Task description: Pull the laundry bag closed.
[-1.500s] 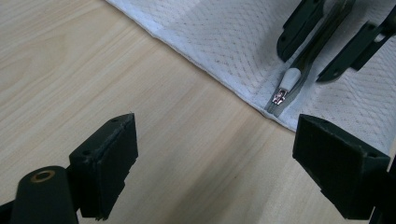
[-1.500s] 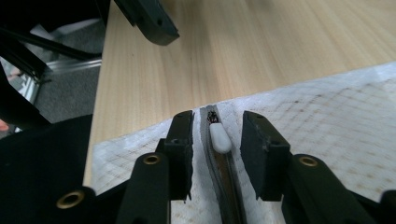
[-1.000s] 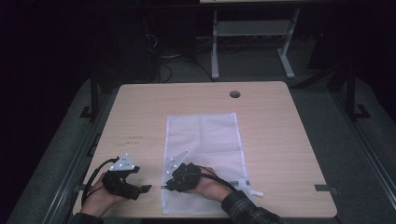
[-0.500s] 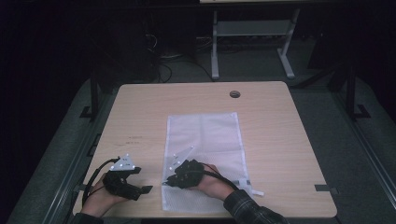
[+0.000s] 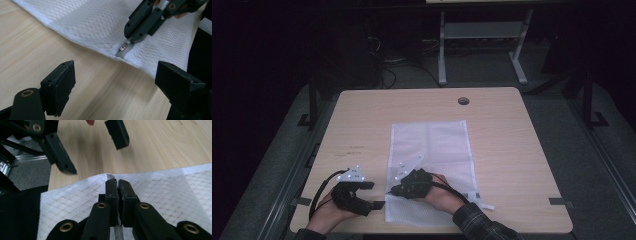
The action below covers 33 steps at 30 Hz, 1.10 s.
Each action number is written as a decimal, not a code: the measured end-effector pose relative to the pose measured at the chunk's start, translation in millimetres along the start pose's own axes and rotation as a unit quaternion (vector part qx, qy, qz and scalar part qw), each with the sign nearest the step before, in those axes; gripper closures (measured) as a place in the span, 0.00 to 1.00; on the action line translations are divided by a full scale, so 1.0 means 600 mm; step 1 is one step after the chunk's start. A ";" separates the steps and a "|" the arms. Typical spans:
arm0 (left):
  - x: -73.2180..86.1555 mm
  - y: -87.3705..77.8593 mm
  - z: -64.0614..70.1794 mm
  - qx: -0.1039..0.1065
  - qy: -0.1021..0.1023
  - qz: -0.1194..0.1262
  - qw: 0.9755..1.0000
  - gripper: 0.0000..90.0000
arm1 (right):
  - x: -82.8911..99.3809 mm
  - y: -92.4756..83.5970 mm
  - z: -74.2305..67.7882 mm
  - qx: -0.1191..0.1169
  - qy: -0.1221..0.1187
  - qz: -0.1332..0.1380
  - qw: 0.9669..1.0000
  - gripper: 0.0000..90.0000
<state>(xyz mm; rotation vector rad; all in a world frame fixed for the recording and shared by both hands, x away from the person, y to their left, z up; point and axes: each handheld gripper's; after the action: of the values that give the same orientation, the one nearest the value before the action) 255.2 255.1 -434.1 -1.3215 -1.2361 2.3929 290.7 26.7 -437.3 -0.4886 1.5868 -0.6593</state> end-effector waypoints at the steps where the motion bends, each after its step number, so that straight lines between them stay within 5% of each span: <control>1: -0.001 0.003 0.001 0.002 -0.001 0.001 1.000 0.18 | 0.000 0.000 0.001 -0.002 -0.002 0.002 1.000 0.96; 13: -0.011 0.023 0.001 0.050 -0.040 -0.008 0.998 0.28 | -0.003 -0.004 -0.002 0.008 -0.007 0.004 1.000 0.96; 21: -0.014 0.030 -0.011 0.075 -0.067 -0.020 0.995 0.54 | -0.004 -0.010 -0.001 0.009 -0.005 0.012 1.000 0.96; 28: -0.018 0.028 -0.015 0.077 -0.063 -0.039 0.994 0.91 | -0.004 -0.013 0.000 0.010 -0.004 0.014 1.000 0.96; 33: -0.020 0.025 -0.015 0.084 -0.061 -0.038 0.994 0.98 | -0.003 -0.011 0.001 0.011 -0.004 0.013 1.000 0.96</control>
<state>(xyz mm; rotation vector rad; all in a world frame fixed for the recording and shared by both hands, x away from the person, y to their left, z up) 272.9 244.8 -439.7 -1.0778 -1.0651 2.4928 291.2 22.5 -431.5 -0.4540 1.5734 -0.6542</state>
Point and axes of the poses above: each handheld gripper's, and its own axes: y roughly forward along the jaws, x roughly out of its underside, z roughly to its right, and after that the axes turned 4 degrees about -y, right-handed
